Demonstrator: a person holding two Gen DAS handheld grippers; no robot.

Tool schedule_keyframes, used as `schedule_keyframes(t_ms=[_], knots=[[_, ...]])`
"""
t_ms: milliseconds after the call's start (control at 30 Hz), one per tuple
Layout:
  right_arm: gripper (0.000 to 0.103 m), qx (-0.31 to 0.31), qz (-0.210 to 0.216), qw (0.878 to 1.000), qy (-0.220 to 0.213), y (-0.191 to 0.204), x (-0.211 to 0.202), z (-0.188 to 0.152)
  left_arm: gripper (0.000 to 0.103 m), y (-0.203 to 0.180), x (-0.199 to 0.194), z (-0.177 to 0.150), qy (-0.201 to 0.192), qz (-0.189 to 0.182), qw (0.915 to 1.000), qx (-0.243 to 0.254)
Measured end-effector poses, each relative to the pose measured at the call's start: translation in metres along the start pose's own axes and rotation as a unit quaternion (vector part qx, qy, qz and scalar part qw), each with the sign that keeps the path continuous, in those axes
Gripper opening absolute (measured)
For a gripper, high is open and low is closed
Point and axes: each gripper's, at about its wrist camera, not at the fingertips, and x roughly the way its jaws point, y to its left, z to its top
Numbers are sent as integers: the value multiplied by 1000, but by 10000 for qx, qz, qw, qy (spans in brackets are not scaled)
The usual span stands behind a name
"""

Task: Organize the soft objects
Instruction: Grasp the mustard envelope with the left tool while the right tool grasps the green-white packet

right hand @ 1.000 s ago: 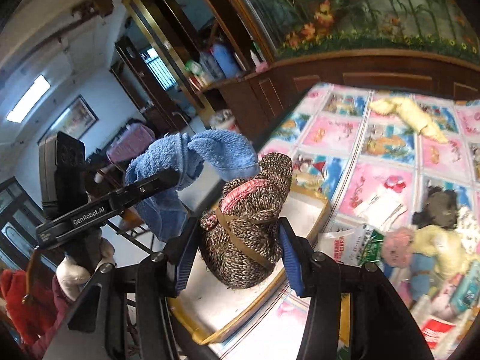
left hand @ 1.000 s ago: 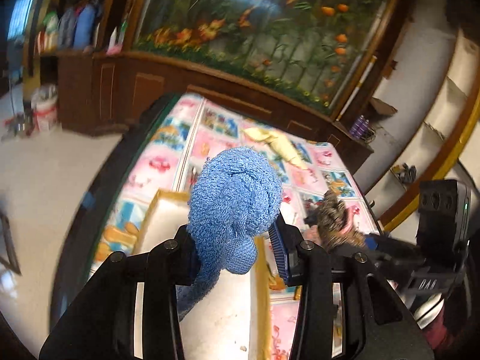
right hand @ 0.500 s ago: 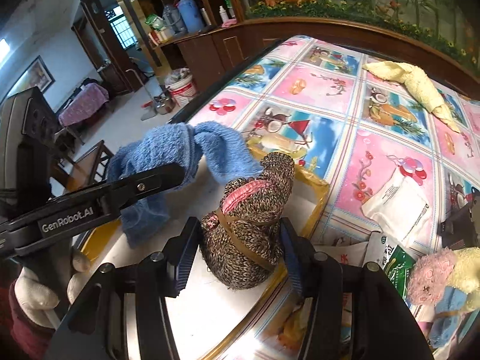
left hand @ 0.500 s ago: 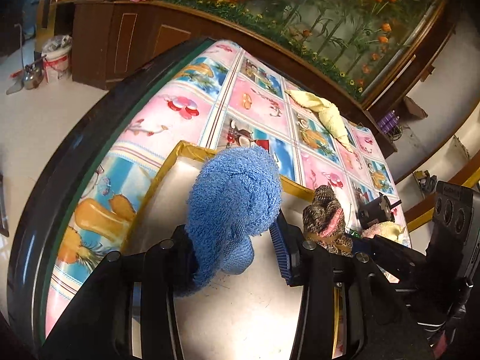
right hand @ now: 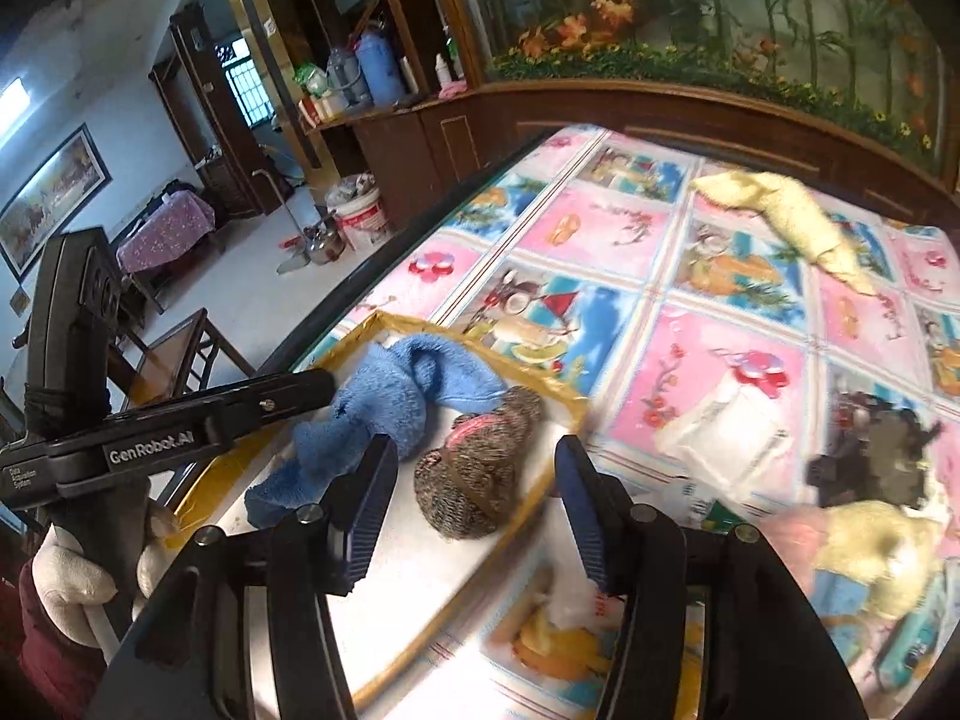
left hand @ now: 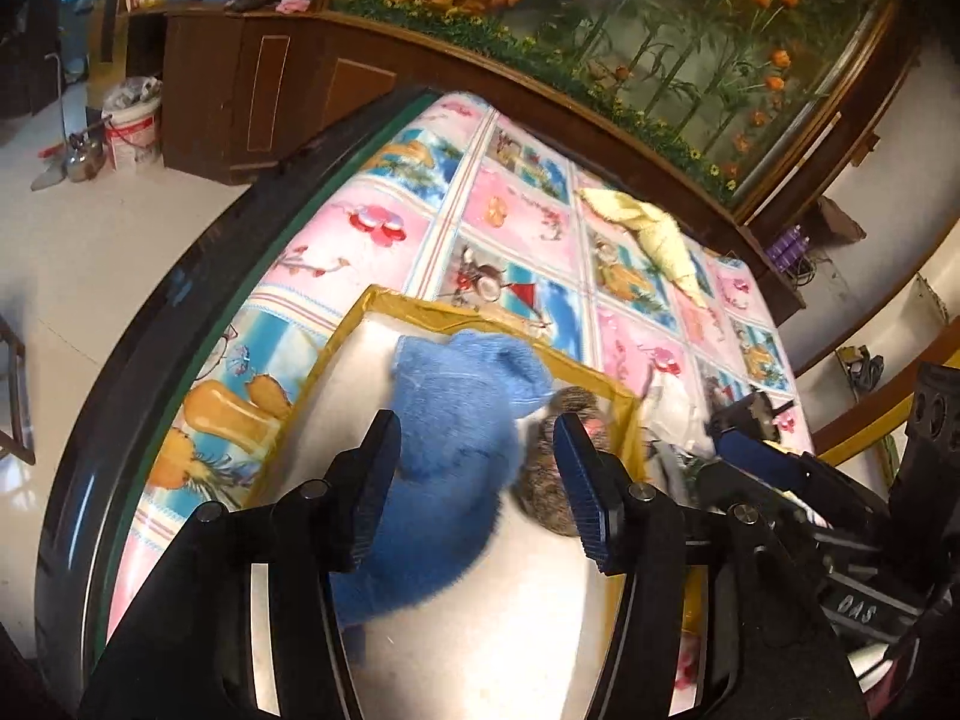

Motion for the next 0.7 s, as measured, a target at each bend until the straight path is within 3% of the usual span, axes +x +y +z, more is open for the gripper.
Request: schedule_keyframes(t_ms=[167, 300, 400, 533, 700], knots=[[56, 163, -438, 9984, -309, -39, -65, -10, 53, -40, -41, -18, -320, -312, 9984, 357], [77, 238, -1118, 9910, -696, -80, -124, -32, 56, -80, -58, -40, -283, -699, 9945, 726], [79, 689, -1359, 9864, -613, -118, -143, -60, 62, -111, -55, -62, -90, -911, 9905, 1030], [79, 1404, -1294, 9813, -245, -164, -147, -106, 62, -148, -34, -106, 347, -992, 9830, 1502], [79, 1799, -1016, 9783, -167, -182, -144, -140, 62, -174, -1, -158, 958, -995, 9713, 1936]])
